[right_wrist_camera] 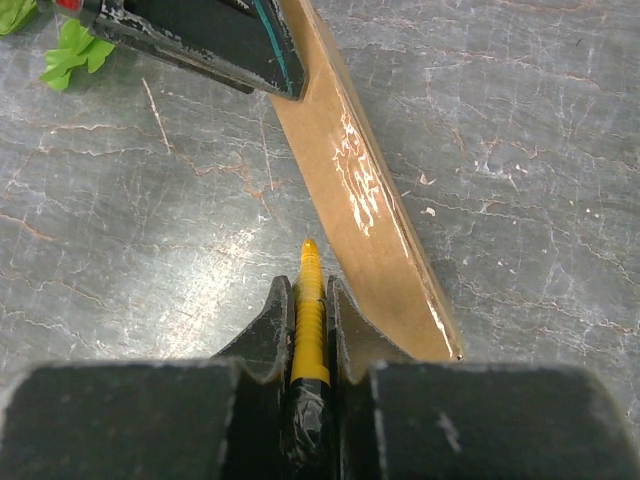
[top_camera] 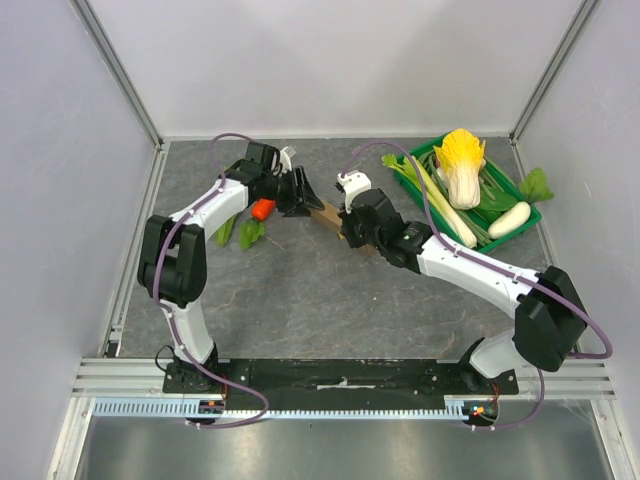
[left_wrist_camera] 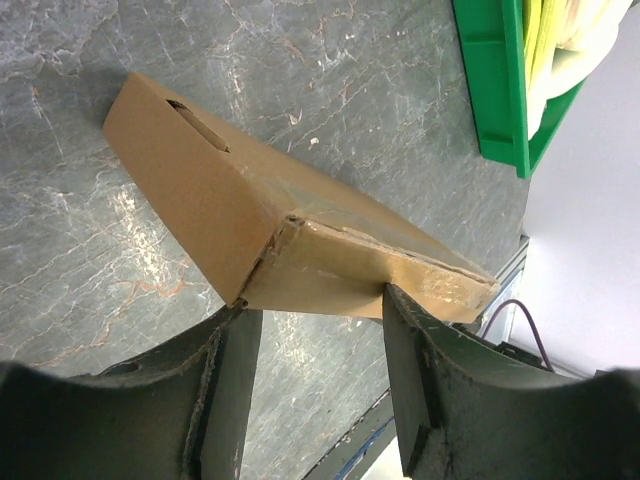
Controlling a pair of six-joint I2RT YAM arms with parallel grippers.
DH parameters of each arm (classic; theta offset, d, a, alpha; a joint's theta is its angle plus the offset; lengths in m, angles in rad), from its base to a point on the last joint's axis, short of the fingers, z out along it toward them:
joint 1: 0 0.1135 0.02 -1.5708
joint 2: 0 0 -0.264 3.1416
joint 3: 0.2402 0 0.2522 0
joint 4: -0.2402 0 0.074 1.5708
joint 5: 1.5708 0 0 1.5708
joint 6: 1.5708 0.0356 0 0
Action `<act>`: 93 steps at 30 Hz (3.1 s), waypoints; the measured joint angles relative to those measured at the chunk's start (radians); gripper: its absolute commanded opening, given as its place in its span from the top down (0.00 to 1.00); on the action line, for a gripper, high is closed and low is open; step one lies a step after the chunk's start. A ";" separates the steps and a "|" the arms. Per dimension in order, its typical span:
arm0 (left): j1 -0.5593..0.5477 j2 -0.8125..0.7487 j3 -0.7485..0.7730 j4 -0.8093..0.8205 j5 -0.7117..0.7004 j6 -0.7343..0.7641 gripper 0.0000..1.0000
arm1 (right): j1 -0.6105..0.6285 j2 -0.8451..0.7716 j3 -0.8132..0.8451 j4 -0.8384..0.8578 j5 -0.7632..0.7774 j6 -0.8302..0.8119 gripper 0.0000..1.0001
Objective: Unpack the express box
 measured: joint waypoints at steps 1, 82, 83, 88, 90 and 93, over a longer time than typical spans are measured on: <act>0.000 0.006 0.012 -0.010 -0.001 0.000 0.43 | 0.000 0.000 0.000 0.000 0.006 0.003 1.00; -0.087 0.046 0.272 0.012 -0.183 0.259 0.16 | -0.007 -0.036 -0.113 0.016 0.061 0.159 1.00; -0.101 0.064 0.280 0.013 -0.183 0.271 0.16 | -0.007 -0.044 -0.122 0.016 0.068 0.164 1.00; -0.130 0.114 0.286 0.012 -0.187 0.336 0.17 | -0.008 -0.080 -0.156 0.015 0.094 0.188 1.00; -0.140 0.124 0.286 0.012 -0.200 0.367 0.17 | -0.009 -0.088 -0.163 0.014 0.105 0.196 1.00; -0.156 0.130 0.286 0.013 -0.213 0.409 0.17 | -0.013 -0.100 -0.174 0.011 0.124 0.206 1.00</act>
